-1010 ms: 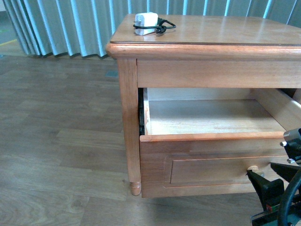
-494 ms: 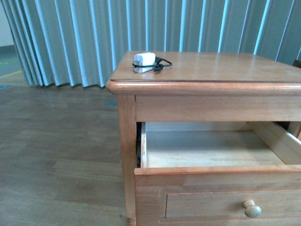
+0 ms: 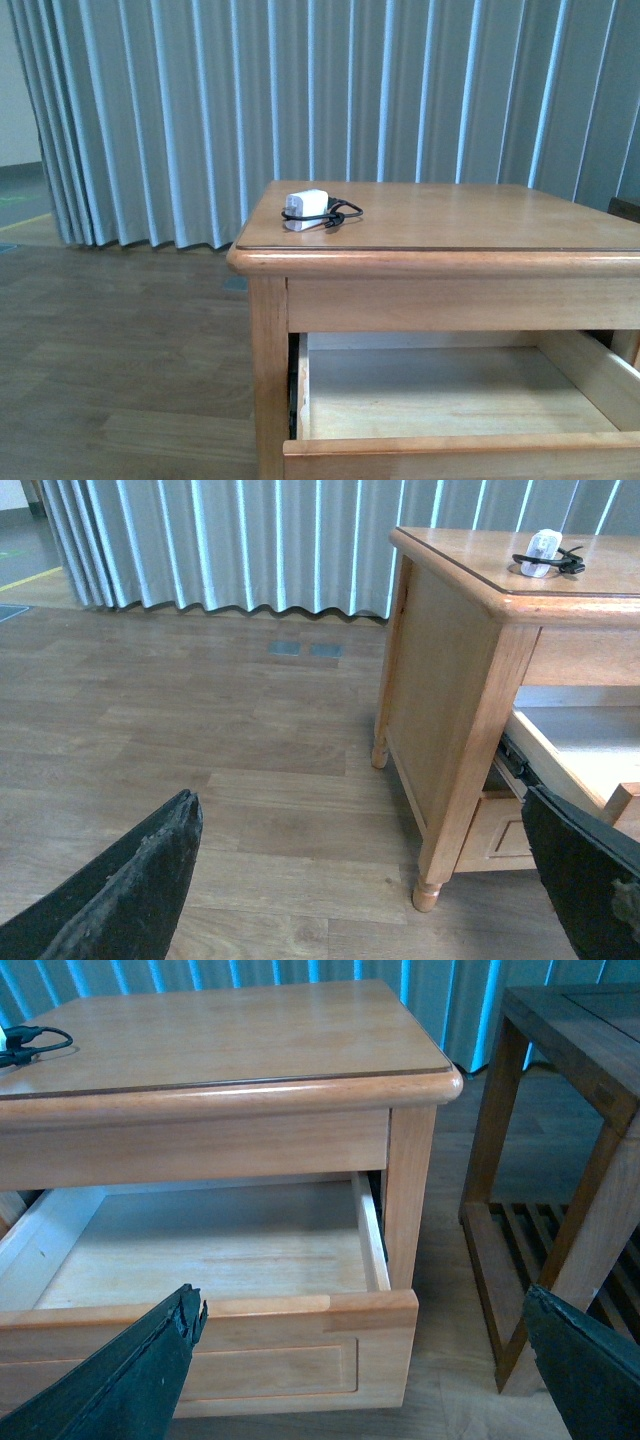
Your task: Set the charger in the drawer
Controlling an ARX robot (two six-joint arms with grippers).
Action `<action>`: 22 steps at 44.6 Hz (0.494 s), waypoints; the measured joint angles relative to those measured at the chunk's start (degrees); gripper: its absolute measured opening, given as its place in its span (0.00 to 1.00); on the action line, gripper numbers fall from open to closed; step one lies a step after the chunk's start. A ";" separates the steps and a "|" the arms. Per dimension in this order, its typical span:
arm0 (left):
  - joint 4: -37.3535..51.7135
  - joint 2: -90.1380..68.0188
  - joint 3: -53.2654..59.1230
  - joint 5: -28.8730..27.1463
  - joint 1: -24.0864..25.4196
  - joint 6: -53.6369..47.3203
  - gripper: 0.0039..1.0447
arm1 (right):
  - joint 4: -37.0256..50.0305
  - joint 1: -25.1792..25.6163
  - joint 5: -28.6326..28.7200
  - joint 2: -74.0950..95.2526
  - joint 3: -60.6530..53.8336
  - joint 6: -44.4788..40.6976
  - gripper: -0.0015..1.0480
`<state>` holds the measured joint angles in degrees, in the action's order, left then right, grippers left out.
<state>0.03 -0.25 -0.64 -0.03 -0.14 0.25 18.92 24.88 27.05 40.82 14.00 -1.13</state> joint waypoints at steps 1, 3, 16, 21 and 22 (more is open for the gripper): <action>0.00 0.00 0.00 0.00 0.00 0.00 0.94 | 0.11 0.98 1.22 -0.55 -0.46 0.24 0.92; 0.00 0.00 0.00 0.00 0.00 0.00 0.94 | 1.05 2.89 2.93 -1.49 -1.51 0.37 0.92; 0.00 0.00 0.00 0.00 0.00 0.00 0.94 | 2.05 5.38 4.11 -2.58 -2.43 0.42 0.92; 0.00 0.00 0.00 0.00 0.00 0.00 0.94 | 2.05 5.42 4.11 -2.58 -2.43 0.42 0.92; 0.00 0.00 0.00 0.00 0.00 0.00 0.94 | 2.05 5.42 4.11 -2.58 -2.43 0.42 0.92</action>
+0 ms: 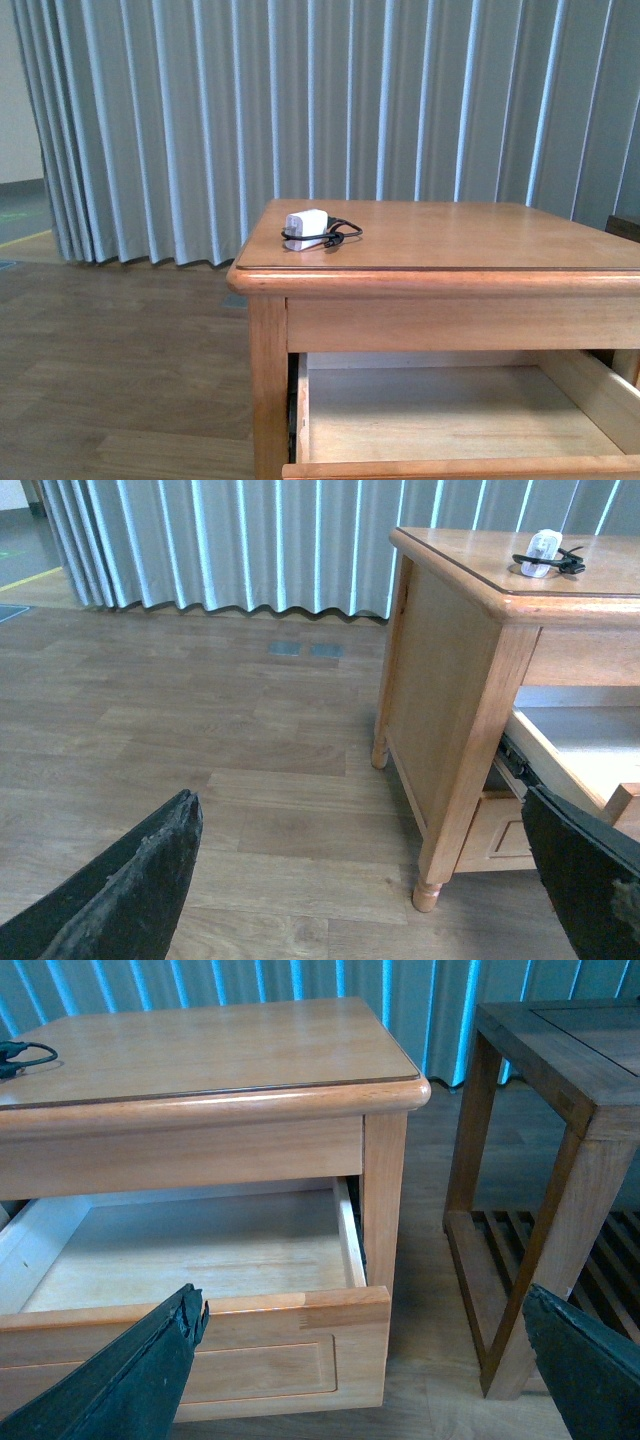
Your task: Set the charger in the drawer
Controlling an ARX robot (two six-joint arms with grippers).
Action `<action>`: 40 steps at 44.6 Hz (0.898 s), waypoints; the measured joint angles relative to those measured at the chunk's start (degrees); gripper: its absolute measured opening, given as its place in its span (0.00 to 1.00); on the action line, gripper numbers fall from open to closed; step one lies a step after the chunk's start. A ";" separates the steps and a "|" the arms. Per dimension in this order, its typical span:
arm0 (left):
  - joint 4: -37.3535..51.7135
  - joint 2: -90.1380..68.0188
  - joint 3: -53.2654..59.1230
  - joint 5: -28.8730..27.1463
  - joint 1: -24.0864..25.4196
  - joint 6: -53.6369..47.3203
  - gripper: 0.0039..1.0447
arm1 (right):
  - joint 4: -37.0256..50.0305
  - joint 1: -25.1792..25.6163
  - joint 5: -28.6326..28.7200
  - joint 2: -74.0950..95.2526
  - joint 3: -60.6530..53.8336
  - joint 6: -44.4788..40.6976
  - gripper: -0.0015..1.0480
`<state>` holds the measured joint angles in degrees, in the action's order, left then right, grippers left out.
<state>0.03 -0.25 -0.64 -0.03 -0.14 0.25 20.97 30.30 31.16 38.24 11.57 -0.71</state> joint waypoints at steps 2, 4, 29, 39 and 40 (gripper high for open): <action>0.00 0.00 0.00 0.00 0.00 0.00 0.94 | 0.00 0.00 0.00 0.00 0.00 0.00 0.92; 0.00 0.00 0.00 0.00 0.00 0.00 0.94 | 0.00 0.00 0.00 0.00 0.00 0.00 0.92; 0.00 0.00 0.00 0.00 0.00 0.00 0.94 | -1.88 -16.59 -17.57 -15.76 -8.04 0.35 0.67; 0.00 0.00 0.00 0.02 0.00 0.00 0.94 | -1.88 -16.63 -17.57 -15.76 -8.07 0.46 0.91; 0.00 0.00 0.00 0.02 0.00 0.00 0.94 | -1.88 -16.63 -17.57 -15.76 -8.07 0.46 0.91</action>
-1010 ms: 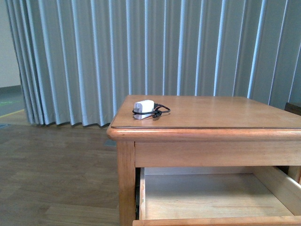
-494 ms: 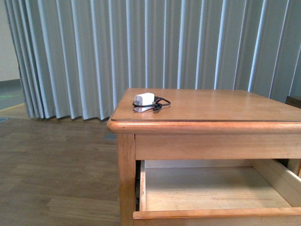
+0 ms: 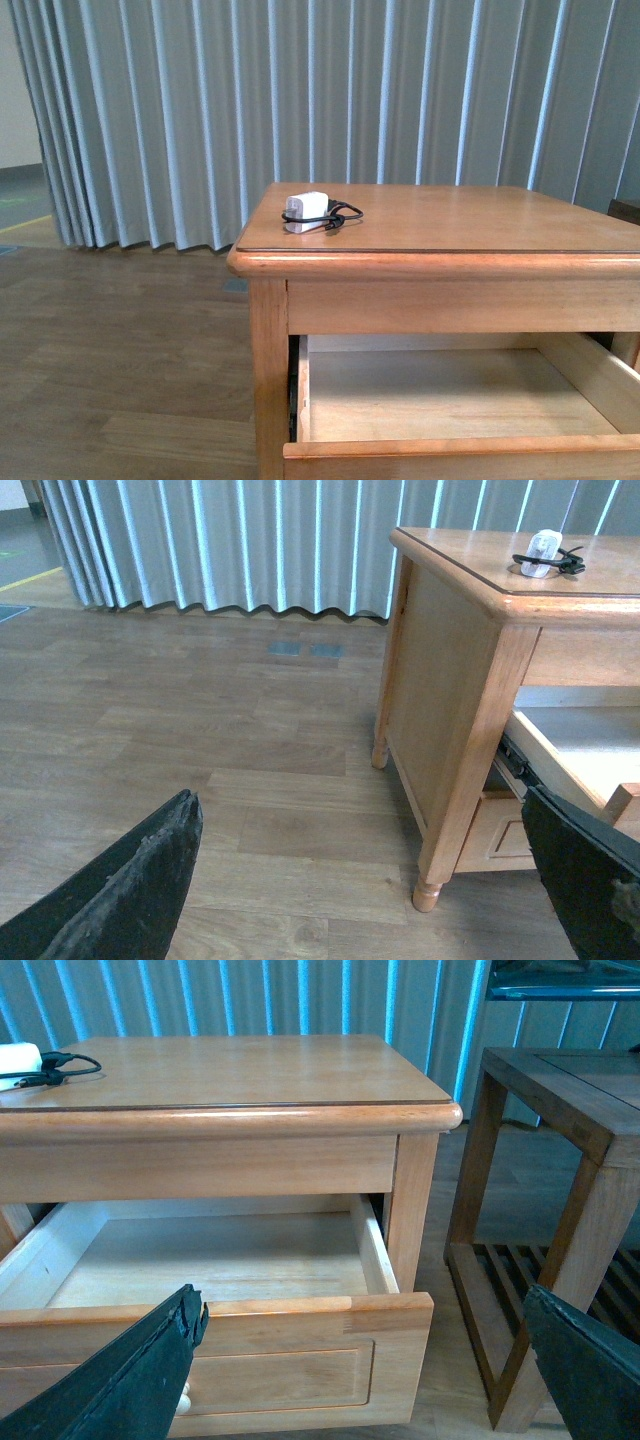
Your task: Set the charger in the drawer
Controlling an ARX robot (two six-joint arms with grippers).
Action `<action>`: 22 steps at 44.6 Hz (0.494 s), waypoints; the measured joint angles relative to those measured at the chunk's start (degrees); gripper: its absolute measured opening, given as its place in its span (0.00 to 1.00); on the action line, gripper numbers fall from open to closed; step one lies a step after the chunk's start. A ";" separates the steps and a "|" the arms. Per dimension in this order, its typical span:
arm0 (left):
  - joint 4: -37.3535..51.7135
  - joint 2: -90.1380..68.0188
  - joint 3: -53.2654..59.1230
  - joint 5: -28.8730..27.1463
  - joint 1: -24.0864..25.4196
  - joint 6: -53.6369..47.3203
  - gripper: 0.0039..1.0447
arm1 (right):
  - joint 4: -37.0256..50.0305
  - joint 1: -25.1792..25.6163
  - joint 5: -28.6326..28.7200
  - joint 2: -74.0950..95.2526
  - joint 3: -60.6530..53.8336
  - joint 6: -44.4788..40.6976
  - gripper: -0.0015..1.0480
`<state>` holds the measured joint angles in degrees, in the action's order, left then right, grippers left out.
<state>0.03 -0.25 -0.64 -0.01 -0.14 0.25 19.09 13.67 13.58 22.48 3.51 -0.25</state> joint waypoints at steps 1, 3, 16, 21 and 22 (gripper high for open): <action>0.00 0.00 0.00 -0.02 0.00 0.00 0.94 | 0.00 0.00 0.00 0.00 0.02 0.00 0.92; 0.00 0.00 0.00 -0.02 0.00 0.00 0.94 | 0.00 0.00 0.00 0.00 0.00 0.02 0.92; 14.45 -16.46 -0.42 -45.64 -14.78 4.17 0.94 | 0.00 0.00 0.00 0.00 -0.02 0.02 0.92; 21.46 -29.03 -4.33 -51.69 -14.58 5.46 0.94 | 0.00 -0.02 -0.02 0.00 -0.04 0.04 0.92; 21.99 -31.47 -5.64 -49.75 -14.16 5.97 0.94 | 0.00 -0.02 -0.02 0.00 -0.04 0.04 0.92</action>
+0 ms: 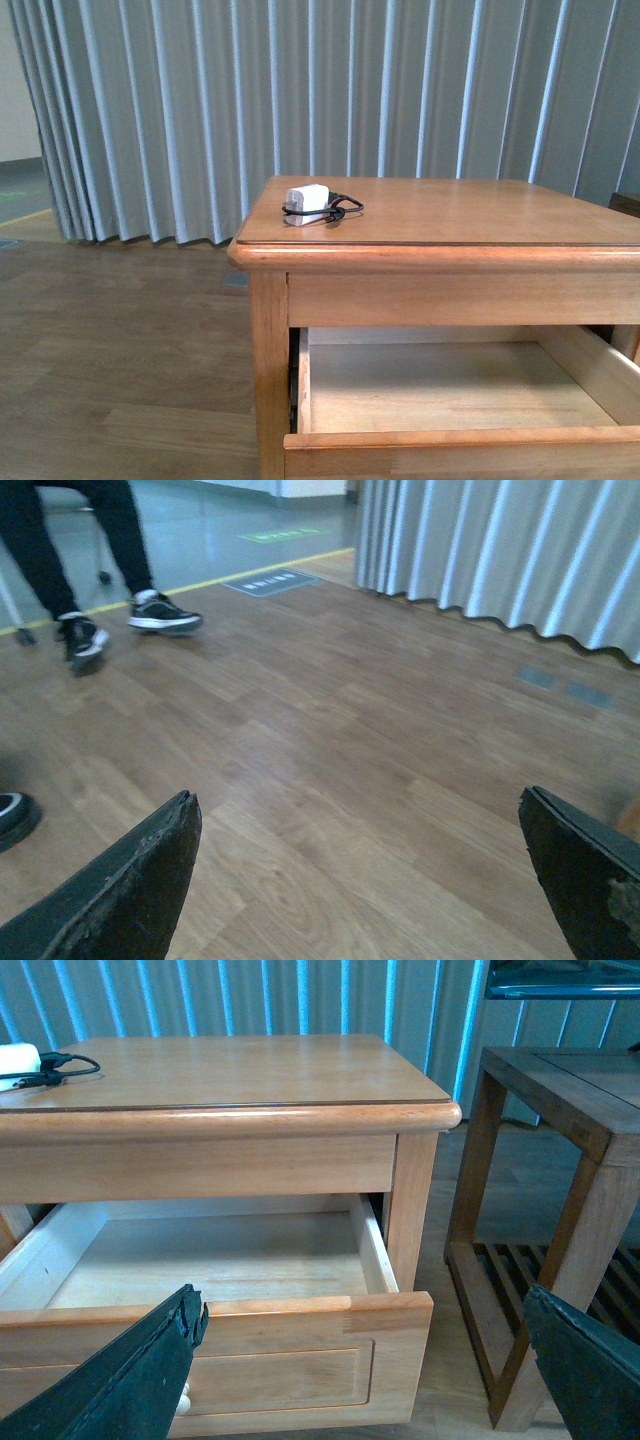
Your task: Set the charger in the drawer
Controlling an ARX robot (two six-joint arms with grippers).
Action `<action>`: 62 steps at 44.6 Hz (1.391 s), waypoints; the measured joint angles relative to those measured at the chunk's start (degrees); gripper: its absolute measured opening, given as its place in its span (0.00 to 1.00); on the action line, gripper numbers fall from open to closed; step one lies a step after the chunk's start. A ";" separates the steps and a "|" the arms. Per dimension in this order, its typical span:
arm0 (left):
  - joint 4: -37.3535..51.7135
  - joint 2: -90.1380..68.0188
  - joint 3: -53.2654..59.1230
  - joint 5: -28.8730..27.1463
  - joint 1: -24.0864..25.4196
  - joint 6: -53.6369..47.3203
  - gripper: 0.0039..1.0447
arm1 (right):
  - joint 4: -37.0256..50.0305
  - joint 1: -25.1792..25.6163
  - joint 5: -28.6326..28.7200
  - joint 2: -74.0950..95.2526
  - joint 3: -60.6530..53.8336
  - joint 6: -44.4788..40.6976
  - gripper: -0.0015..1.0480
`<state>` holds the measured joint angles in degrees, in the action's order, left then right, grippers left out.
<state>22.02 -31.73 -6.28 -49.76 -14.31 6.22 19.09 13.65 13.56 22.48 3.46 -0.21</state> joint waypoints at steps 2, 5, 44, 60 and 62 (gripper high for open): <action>0.42 -5.18 -2.95 4.48 0.94 1.09 0.94 | 0.00 0.00 0.00 0.00 0.00 0.00 0.92; 0.68 -9.40 -5.57 8.61 1.73 1.84 0.94 | 0.00 -0.02 0.00 0.00 0.00 0.00 0.92; 0.22 -57.00 -46.97 49.44 -0.74 -4.66 0.94 | 0.00 -0.04 0.00 0.00 0.00 0.02 0.92; -3.67 -75.41 -69.37 53.31 -2.01 -6.19 0.94 | 0.00 -0.04 0.00 0.00 0.00 0.02 0.92; -4.07 -77.02 -71.54 54.03 -2.21 -6.16 0.94 | 0.00 -0.04 0.00 0.00 0.00 0.02 0.92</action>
<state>17.96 -108.75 -77.82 4.27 -16.51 0.05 19.09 13.61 13.56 22.48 3.46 -0.19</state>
